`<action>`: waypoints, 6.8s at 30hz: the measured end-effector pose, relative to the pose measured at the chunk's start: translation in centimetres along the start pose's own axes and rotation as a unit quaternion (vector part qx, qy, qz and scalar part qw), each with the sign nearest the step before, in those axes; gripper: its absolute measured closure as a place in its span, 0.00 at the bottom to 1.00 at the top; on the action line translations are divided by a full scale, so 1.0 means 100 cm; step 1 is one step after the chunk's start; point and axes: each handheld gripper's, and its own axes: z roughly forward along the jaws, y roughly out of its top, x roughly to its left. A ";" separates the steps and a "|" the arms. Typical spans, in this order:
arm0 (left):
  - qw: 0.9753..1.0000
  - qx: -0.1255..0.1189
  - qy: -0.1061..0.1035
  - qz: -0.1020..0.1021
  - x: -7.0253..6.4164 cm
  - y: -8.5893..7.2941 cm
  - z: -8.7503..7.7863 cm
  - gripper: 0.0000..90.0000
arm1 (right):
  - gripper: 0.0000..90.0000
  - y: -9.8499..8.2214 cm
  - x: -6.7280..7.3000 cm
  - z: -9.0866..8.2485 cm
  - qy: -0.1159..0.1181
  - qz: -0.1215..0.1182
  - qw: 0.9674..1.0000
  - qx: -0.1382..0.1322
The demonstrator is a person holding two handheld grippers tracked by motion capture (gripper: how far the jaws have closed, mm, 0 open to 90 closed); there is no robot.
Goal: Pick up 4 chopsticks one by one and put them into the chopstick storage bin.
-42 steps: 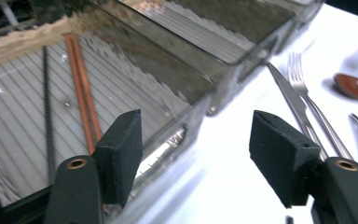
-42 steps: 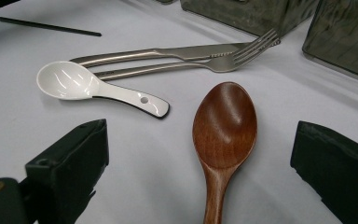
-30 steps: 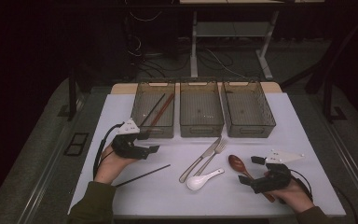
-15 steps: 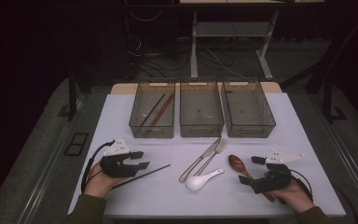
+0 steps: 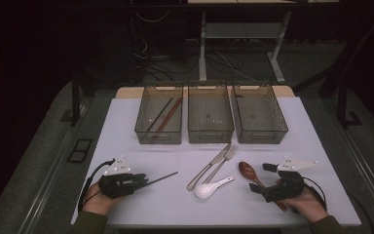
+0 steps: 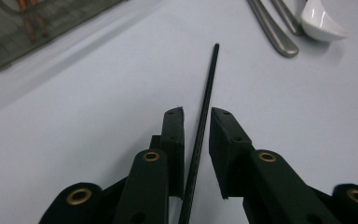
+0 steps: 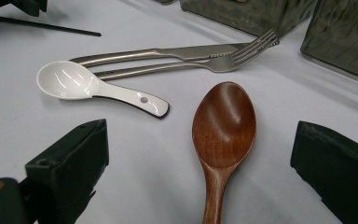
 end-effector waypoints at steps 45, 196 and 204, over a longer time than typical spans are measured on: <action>0.998 0.053 -0.018 0.002 0.003 0.005 0.015 0.95 | 0.04 0.000 0.000 0.000 0.000 -0.002 1.000 0.002; 0.983 -0.032 0.144 -0.108 0.145 0.157 0.068 0.78 | 0.04 -0.001 -0.002 0.001 0.002 -0.001 1.000 0.006; 0.984 -0.052 0.136 -0.101 0.140 0.161 0.064 0.70 | 0.04 -0.001 -0.001 0.001 0.001 -0.001 1.000 0.006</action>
